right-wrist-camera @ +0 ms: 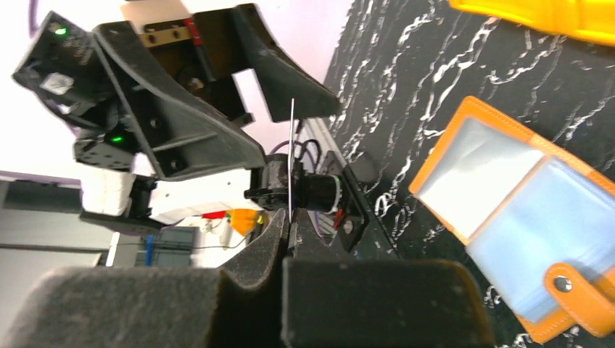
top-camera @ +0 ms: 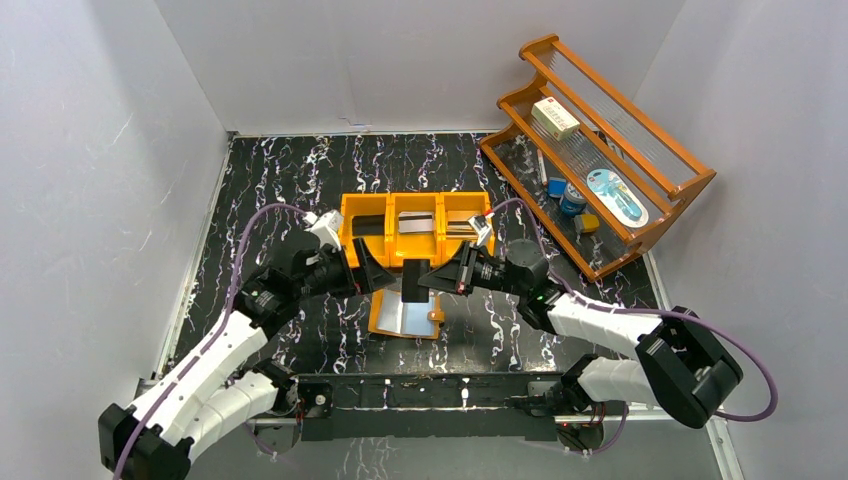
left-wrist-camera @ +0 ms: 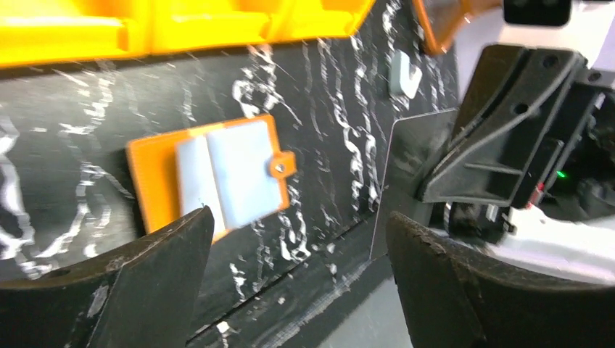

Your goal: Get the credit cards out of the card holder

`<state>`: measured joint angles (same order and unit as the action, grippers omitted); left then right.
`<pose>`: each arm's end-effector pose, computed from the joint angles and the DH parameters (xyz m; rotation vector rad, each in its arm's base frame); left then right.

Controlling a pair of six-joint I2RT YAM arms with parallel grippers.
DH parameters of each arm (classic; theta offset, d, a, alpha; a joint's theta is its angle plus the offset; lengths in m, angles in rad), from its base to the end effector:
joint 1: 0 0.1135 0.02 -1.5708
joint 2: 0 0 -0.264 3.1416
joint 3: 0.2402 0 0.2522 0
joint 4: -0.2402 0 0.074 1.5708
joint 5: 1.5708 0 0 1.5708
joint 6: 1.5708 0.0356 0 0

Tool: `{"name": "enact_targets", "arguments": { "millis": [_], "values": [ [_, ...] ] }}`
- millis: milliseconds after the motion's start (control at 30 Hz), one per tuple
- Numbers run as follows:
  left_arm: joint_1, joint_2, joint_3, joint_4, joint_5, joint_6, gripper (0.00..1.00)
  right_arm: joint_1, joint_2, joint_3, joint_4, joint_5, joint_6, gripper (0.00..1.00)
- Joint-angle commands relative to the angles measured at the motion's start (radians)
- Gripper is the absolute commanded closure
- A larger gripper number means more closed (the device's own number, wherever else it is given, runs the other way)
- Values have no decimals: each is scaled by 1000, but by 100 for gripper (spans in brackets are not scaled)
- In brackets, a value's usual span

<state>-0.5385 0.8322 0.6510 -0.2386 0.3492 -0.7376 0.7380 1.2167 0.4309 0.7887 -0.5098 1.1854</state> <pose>0.1587 -0.1090 0.2798 0.0311 2.1603 -1.1336 0.1726 0.1805 0.2306 -0.0615 1.9258 1.8113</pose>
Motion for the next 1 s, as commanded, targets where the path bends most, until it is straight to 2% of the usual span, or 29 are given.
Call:
{"name": "enact_targets", "arguments": {
  "millis": [0, 100, 333, 400, 433, 567, 633, 767, 967],
  "values": [
    [5, -59, 106, -230, -305, 97, 9, -1, -34, 90, -174, 41, -116, 100],
    [5, -82, 150, -338, -482, 129, 2, 0, -27, 154, -288, 60, -178, 100],
    [7, 16, 235, -481, -669, 183, 2, 27, 32, 313, -523, 113, -316, 100],
    [29, 77, 266, -539, -768, 184, 2, 41, 59, 367, -594, 153, -356, 100],
    [58, 95, 277, -550, -771, 190, 2, 50, 65, 395, -634, 166, -383, 100],
    [232, 137, 243, -471, -559, 234, 2, 77, 102, 501, -779, 261, -473, 100],
    [296, 158, 236, -452, -500, 252, 2, 86, 121, 558, -839, 310, -514, 100],
    [318, 135, 203, -418, -527, 277, 2, 113, 179, 690, -951, 403, -616, 100],
    [318, -5, 88, -368, -589, 251, 2, 184, 324, 894, -1054, 540, -758, 100]
  ]
}}
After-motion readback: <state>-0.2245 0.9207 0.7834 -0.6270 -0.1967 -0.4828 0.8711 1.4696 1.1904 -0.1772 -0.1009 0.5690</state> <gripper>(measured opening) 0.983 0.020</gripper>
